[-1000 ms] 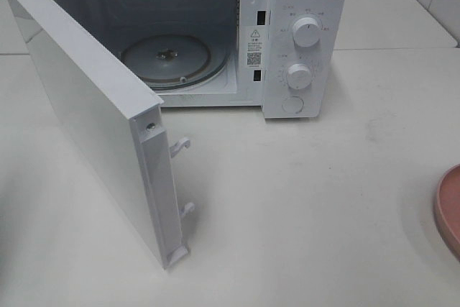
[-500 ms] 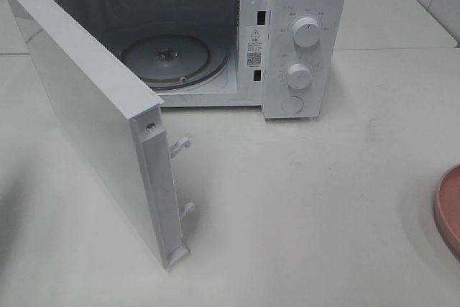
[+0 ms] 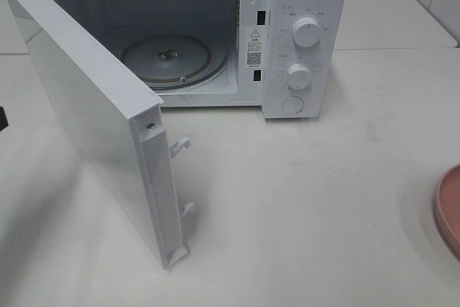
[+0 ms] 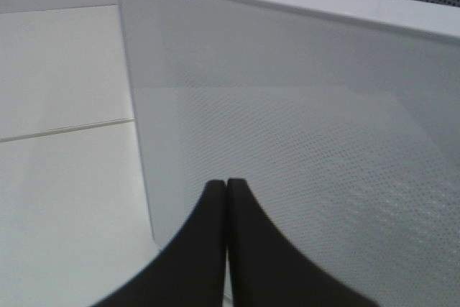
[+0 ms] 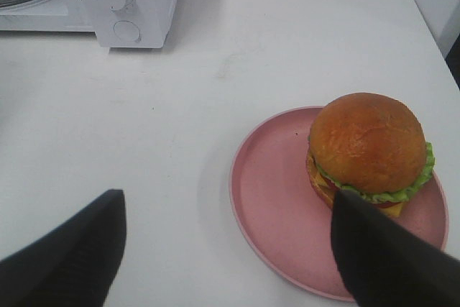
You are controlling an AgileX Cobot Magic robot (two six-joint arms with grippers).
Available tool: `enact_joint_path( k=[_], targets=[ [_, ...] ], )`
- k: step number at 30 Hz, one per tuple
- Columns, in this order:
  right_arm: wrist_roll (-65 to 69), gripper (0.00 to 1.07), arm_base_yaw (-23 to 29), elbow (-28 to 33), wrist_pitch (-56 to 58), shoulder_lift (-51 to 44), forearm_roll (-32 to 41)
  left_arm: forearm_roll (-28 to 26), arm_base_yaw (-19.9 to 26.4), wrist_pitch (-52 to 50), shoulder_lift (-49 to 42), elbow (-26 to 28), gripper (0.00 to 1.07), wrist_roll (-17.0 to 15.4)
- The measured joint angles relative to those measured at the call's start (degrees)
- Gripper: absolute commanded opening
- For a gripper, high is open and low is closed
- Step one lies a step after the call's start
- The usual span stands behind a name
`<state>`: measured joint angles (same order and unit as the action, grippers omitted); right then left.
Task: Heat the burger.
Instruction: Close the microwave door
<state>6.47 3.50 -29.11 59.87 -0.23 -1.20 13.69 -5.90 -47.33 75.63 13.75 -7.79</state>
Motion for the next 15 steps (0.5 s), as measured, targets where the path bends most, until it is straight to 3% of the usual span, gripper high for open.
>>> enact_joint_path(
  k=[4, 11, 15],
  targets=[
    [0.0, 0.75, 0.0, 0.0, 0.0, 0.0, 0.0, -8.3, -6.1, -2.9, 3.6, 0.0, 0.00, 3.7],
    [0.0, 0.75, 0.0, 0.0, 0.0, 0.0, 0.0, -16.7, -12.5, -4.9, 7.0, 0.9, 0.00, 6.9],
    [0.0, 0.75, 0.0, 0.0, 0.0, 0.0, 0.0, -23.3, -18.2, -5.4, 9.7, 3.5, 0.00, 10.3]
  ],
)
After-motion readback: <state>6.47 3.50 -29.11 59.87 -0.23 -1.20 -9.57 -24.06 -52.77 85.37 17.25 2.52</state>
